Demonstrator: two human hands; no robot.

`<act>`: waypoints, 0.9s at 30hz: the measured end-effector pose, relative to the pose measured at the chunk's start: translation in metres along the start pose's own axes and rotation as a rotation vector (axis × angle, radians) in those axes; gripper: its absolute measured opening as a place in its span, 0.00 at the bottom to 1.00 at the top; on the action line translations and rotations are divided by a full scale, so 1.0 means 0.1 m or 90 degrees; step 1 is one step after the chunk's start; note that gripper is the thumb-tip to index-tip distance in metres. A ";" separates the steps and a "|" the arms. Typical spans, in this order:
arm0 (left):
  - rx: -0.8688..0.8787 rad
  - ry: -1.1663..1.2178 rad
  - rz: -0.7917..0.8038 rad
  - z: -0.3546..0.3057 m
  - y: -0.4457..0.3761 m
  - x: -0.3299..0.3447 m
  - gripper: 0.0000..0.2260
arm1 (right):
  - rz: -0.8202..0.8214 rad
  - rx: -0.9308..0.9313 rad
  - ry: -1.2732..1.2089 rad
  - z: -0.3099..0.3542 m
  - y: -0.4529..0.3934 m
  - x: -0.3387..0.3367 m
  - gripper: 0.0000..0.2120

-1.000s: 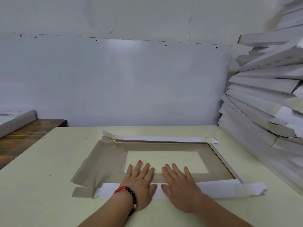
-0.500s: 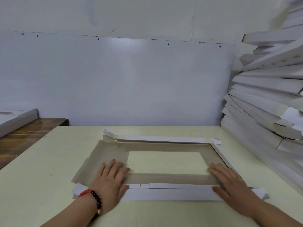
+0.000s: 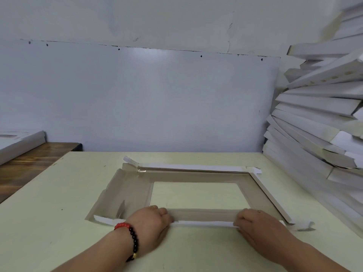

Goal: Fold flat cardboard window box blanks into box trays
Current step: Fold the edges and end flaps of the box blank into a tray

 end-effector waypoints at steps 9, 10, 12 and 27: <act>-0.182 -0.028 0.096 -0.18 -0.33 0.26 0.16 | 0.069 0.103 -0.059 0.29 -0.60 0.30 0.17; -0.172 -0.031 0.102 -0.26 -0.37 0.30 0.19 | 0.039 0.113 -0.068 0.38 -0.70 0.28 0.18; -0.151 -0.023 0.141 -0.36 -0.42 0.41 0.24 | 0.060 0.119 -0.116 0.49 -0.84 0.40 0.24; -0.256 -0.108 0.203 0.75 0.02 0.53 0.34 | 0.314 0.297 -0.116 -0.69 0.38 0.74 0.27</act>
Point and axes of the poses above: each hand's wrist, its own y-axis away from the middle knuckle, its own x-axis out of the palm, z = x × y, the point moved 7 cm from there along -y, towards the middle knuckle, and after that the axes turned 14 degrees about -x, right-handed, at the moved point
